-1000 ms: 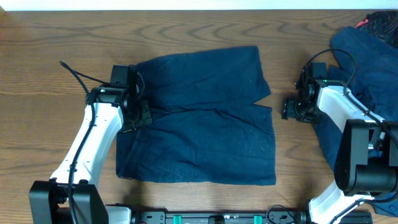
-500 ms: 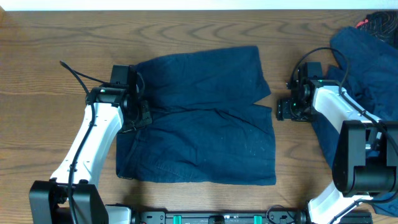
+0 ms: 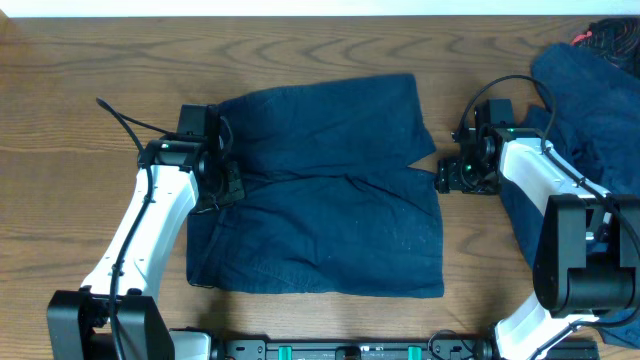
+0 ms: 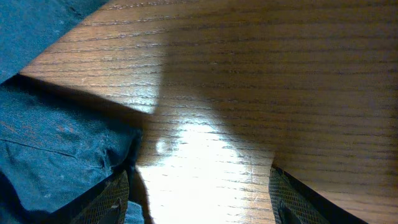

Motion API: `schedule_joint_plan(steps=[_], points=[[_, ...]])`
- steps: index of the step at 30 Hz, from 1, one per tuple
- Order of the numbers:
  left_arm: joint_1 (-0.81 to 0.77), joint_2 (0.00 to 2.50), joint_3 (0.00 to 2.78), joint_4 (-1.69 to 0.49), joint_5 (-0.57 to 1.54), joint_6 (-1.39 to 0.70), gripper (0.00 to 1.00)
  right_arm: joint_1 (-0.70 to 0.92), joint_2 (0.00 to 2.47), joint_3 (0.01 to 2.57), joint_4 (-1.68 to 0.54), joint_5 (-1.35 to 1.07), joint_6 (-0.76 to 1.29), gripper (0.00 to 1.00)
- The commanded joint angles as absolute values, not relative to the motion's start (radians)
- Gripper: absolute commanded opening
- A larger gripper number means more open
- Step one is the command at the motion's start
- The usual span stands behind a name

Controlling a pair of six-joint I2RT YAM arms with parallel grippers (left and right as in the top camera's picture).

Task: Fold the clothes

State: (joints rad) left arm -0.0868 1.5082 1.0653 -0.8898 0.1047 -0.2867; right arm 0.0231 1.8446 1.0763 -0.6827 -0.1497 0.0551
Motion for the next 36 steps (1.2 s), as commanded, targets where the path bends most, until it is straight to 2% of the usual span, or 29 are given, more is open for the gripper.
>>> schedule_joint_plan(steps=[1,22,36], points=[[-0.082,1.507,1.068,-0.893,0.097,-0.274,0.06,0.053,1.905,1.029,-0.672,-0.24,0.043,0.71],[-0.082,1.507,1.068,-0.894,0.097,-0.274,0.07,0.054,2.005,1.028,-0.587,-0.227,0.054,0.72],[-0.082,1.507,1.068,-0.894,0.097,-0.274,0.07,0.054,2.023,1.028,-0.637,-0.125,0.085,0.72]])
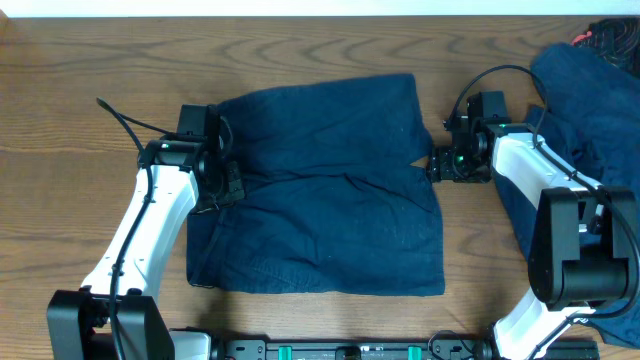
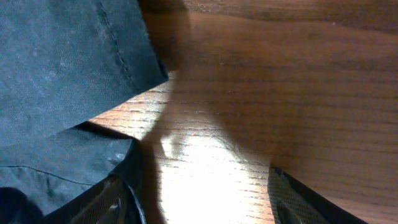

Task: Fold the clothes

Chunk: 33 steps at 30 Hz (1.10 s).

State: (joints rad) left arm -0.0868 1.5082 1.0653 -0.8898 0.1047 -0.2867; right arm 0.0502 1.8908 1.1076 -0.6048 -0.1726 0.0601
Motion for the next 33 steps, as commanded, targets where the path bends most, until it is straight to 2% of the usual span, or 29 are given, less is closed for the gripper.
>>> schedule_joint_plan(steps=[1,18,24,33], points=[[-0.082,1.507,1.068,-0.894,0.097,-0.274,0.07,0.054,2.024,1.028,-0.64,-0.122,0.086,0.72],[-0.082,1.507,1.068,-0.897,0.097,-0.274,0.07,0.054,2.033,1.028,-0.659,0.061,0.145,0.72],[-0.082,1.507,1.068,-0.897,0.097,-0.274,0.07,0.054,2.033,1.028,-0.659,0.059,0.145,0.72],[-0.082,1.507,1.068,-0.897,0.097,-0.274,0.07,0.054,2.033,1.028,-0.695,-0.075,0.055,0.72]])
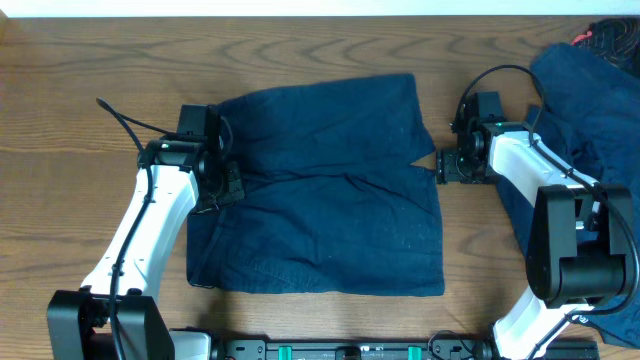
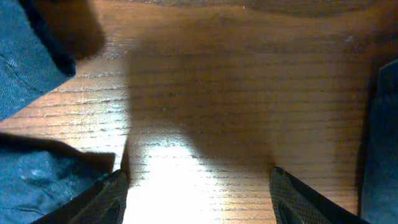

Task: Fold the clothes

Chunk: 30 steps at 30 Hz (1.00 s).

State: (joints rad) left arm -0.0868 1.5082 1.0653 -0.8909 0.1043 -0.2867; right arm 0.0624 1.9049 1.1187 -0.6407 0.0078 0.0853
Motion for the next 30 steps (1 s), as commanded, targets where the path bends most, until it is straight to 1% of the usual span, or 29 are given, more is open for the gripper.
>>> schedule_joint_plan(steps=[1,7,19,30], points=[[-0.082,1.507,1.068,-0.897,0.097,-0.274,0.07,0.054,2.033,1.028,-0.701,-0.091,0.04,0.72],[-0.082,1.507,1.068,-0.897,0.097,-0.274,0.07,0.053,2.033,1.034,-0.741,-0.125,0.013,0.73],[-0.082,1.507,1.068,-0.897,0.097,-0.274,0.07,0.053,2.033,1.064,-0.724,-0.248,0.002,0.75],[-0.082,1.507,1.068,-0.896,0.096,-0.274,0.07,0.057,2.033,1.106,-0.751,-0.26,0.006,0.75]])
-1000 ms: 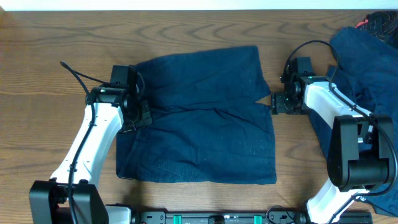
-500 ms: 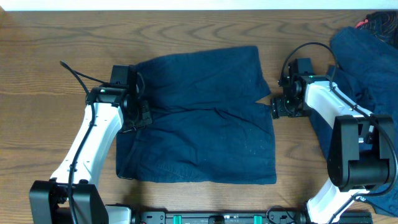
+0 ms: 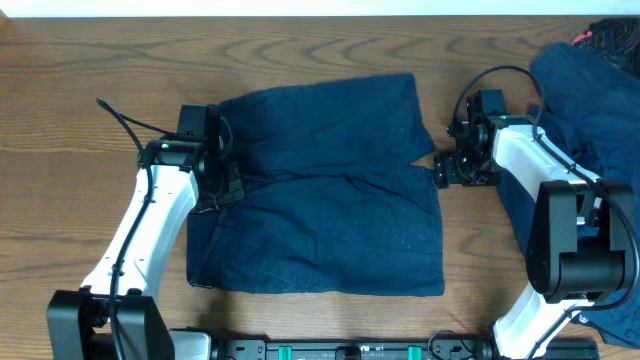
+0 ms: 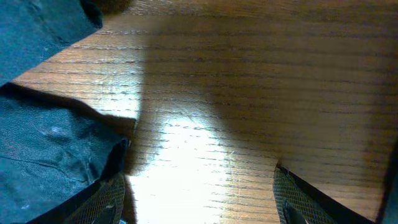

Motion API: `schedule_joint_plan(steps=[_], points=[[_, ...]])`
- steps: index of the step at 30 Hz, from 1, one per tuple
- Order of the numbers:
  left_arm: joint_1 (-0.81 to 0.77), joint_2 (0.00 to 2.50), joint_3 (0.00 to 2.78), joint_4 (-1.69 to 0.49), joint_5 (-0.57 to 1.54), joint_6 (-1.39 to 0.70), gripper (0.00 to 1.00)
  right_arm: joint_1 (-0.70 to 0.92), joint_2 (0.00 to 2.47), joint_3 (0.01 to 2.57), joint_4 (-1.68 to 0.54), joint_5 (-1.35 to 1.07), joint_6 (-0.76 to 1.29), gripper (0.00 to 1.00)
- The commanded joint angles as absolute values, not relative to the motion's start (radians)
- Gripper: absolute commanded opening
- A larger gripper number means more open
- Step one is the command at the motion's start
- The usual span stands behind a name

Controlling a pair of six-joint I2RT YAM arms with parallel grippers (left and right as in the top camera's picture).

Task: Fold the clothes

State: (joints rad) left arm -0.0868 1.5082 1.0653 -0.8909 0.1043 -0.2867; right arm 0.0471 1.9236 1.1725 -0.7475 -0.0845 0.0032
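Note:
Dark blue shorts (image 3: 320, 190) lie spread flat in the middle of the wooden table (image 3: 90, 90), their two leg ends pointing right with a notch between them. My right gripper (image 3: 443, 172) is low over the table just right of that notch. The right wrist view shows it open (image 4: 199, 202), with bare wood between its mesh fingers (image 4: 292, 199). The lower leg's hem corner (image 4: 56, 155) lies by the left finger. My left gripper (image 3: 226, 180) rests on the shorts' left edge; whether it is open or shut does not show.
A heap of other dark blue clothes (image 3: 590, 100) lies at the right edge of the table, behind and under my right arm. A red and black item (image 3: 600, 40) peeks out at the top right corner.
My right gripper has shifted slightly toward the lower leg's hem. More of that cloth now shows at the left of the wrist view. It stays open. The left arm has not moved.
My right gripper stood open at the lower leg's hem corner by the notch. Then it was nearer the upper leg's hem, then a little to the right over bare wood. Now it is back at the lower corner, holding nothing. The shorts and left arm stayed put.

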Motion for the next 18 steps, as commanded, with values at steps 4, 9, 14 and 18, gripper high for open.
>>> schedule_joint_plan(steps=[4,9,14,18], points=[[-0.082,1.508,1.068,-0.896,0.097,-0.274,0.08,0.06,2.033,1.106,-0.727,-0.264,0.007,0.75],[-0.082,1.508,1.068,-0.896,0.097,-0.274,0.07,0.06,2.033,1.106,-0.725,-0.279,0.01,0.75],[-0.082,1.509,1.068,-0.892,0.097,-0.274,0.07,0.061,2.033,1.106,-0.708,-0.273,0.012,0.75],[-0.082,1.509,1.068,-0.893,0.097,-0.274,0.07,0.068,2.038,1.105,-0.686,-0.198,0.052,0.75]])
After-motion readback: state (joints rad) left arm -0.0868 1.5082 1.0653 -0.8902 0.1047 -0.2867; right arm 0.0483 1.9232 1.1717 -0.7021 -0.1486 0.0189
